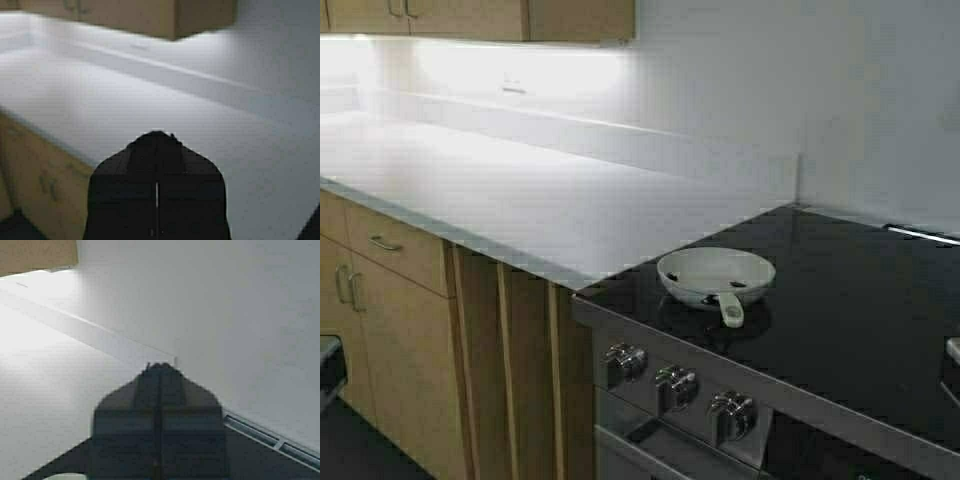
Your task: Wash the pan
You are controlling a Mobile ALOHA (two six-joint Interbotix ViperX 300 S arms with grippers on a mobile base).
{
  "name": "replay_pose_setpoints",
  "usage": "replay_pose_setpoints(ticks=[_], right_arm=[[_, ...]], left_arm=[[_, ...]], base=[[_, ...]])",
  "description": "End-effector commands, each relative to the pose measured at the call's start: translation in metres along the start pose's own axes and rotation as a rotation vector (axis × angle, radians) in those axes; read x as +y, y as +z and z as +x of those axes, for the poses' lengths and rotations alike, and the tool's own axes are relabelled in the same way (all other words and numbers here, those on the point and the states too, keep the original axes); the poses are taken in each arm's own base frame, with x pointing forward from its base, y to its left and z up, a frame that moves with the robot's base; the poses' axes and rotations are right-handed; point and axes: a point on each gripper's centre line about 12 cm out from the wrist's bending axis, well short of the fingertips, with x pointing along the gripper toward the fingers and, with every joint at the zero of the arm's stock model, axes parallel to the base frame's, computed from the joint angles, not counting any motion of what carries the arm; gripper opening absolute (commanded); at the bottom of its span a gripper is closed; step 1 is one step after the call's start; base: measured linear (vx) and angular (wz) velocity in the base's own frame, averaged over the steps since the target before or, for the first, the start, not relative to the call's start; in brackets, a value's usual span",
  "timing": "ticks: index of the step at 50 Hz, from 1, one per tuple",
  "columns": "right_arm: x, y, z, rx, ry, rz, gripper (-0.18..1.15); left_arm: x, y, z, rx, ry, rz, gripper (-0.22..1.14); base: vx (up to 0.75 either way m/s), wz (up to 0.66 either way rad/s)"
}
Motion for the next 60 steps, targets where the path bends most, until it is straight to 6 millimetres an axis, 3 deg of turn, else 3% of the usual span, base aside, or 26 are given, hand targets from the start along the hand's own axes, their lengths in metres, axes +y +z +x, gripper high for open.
replay_pose_setpoints(ticks=[1, 13, 18, 30, 60], right_arm=[[0.001, -0.004, 0.001, 0.011, 0.006, 0.005, 0.06], [0.001, -0.003, 0.001, 0.005, 0.006, 0.003, 0.06], [0.001, -0.003, 0.001, 0.003, 0.006, 0.007, 0.06], [0.001, -0.004, -0.001, 0.003, 0.006, 0.007, 0.06], [0.001, -0.006, -0.001, 0.008, 0.007, 0.002, 0.06]], left_arm=[[0.002, 0.0, 0.0, 0.0, 0.01, -0.047, -0.02], [0.001, 0.009, 0.002, -0.026, 0.002, -0.142, 0.79], [-0.002, 0.012, 0.004, -0.028, -0.015, -0.193, 1.03], [-0.028, 0.009, 0.011, -0.007, -0.143, -0.387, 1.01], [-0.079, -0.092, 0.07, 0.248, -0.277, -0.57, 1.01]], base=[[0.0, 0.0], [0.0, 0.0], [0.0, 0.0], [0.0, 0.0], [0.0, 0.0]])
